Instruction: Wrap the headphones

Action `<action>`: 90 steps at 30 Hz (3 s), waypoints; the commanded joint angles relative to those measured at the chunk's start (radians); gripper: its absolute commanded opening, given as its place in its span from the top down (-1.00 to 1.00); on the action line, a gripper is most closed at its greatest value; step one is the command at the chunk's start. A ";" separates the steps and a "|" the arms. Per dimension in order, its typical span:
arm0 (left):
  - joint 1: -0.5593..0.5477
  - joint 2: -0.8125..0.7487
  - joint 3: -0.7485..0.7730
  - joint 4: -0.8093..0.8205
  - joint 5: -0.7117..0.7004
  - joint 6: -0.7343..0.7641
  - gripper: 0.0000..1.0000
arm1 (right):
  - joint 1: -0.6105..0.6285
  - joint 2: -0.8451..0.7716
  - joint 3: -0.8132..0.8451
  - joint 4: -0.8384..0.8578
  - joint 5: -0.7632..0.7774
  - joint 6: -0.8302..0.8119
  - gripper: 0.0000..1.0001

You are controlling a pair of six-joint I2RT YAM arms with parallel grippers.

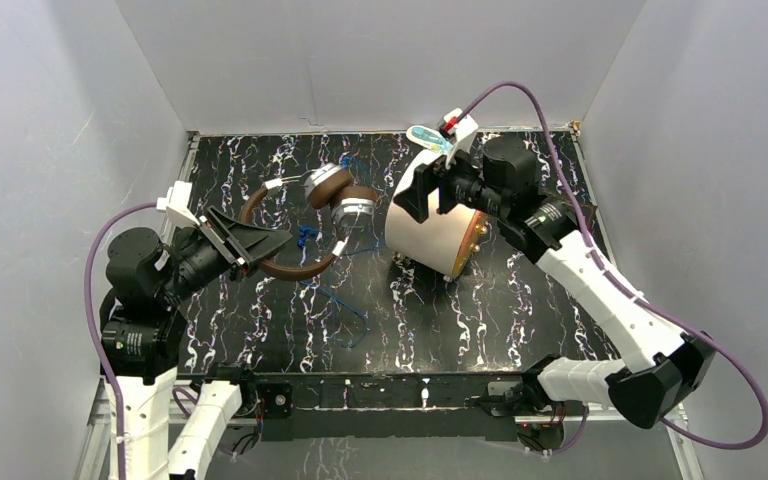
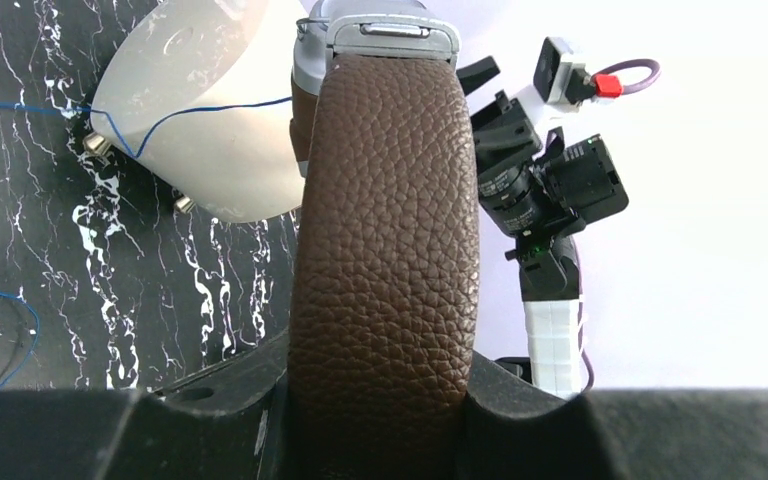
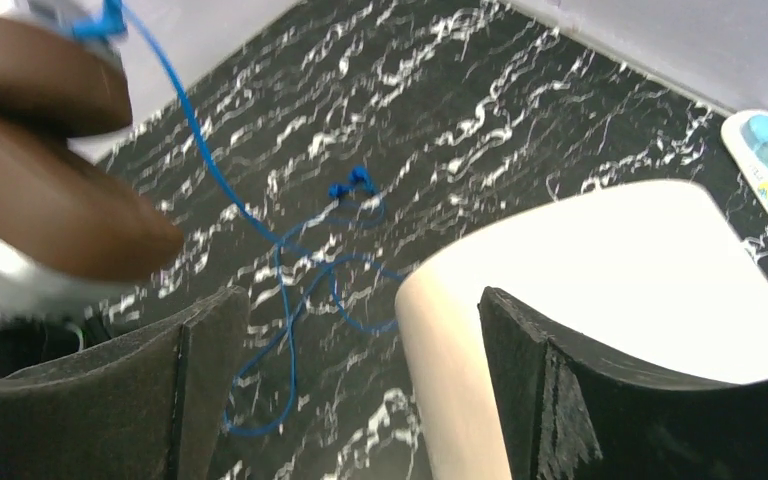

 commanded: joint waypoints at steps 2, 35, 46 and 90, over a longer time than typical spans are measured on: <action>0.002 -0.004 0.050 0.042 0.031 -0.007 1.00 | 0.003 -0.092 0.007 -0.200 -0.223 -0.130 -0.96; 0.003 0.041 -0.064 -0.011 0.031 0.072 1.00 | 0.302 -0.019 0.221 -0.279 -0.118 -0.303 -0.97; 0.002 0.121 -0.070 -0.052 0.133 0.201 1.00 | 0.467 0.126 0.107 0.010 -0.468 -0.517 -0.64; 0.002 0.210 -0.059 -0.335 -0.345 0.436 -0.07 | 0.568 0.352 0.049 0.355 -0.101 -0.440 1.00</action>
